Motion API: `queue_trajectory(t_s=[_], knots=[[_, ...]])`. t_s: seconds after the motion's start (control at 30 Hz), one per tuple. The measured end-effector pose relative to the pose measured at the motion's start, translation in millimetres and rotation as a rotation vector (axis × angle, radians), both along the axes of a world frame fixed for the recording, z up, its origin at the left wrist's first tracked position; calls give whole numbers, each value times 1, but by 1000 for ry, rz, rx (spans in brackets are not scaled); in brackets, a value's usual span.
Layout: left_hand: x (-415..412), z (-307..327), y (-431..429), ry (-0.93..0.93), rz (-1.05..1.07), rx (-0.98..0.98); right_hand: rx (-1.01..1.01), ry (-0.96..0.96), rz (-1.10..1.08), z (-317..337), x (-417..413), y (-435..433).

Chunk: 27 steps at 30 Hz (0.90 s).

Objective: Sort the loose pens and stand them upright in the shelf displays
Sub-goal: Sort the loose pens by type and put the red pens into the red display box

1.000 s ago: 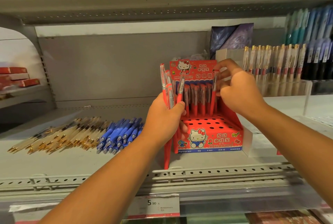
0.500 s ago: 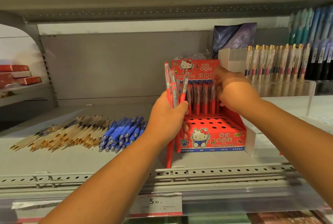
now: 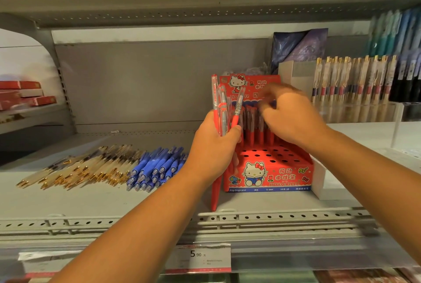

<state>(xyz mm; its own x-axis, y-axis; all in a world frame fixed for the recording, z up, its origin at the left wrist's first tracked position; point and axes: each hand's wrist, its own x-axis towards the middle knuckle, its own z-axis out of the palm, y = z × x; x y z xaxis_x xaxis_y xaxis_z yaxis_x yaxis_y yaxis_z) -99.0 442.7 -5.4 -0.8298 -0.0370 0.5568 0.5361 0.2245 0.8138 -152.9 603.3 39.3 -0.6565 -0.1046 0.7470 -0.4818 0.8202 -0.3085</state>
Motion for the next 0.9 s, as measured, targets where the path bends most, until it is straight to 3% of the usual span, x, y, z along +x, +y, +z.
queue_trajectory(t_s=[0.1, 0.17, 0.43, 0.63, 0.73, 0.9], knots=[[1, 0, 0, -2, -12, -4, -479, -333, 328, 11, 8, -14], [1, 0, 0, -6, -29, -13, -539, -398, 412, 13, 13, -19], [2, 0, 0, -8, -49, -6, -782, -405, 596, 17, 22, -21], [1, -1, 1, -53, -64, 84, -894, -246, 626, 27, 16, 0], [1, 0, 0, -61, -53, 91, -809, -145, 546, 29, 9, 14], [1, -2, 0, -59, -47, 52, -220, 158, 104, 17, -5, 34]])
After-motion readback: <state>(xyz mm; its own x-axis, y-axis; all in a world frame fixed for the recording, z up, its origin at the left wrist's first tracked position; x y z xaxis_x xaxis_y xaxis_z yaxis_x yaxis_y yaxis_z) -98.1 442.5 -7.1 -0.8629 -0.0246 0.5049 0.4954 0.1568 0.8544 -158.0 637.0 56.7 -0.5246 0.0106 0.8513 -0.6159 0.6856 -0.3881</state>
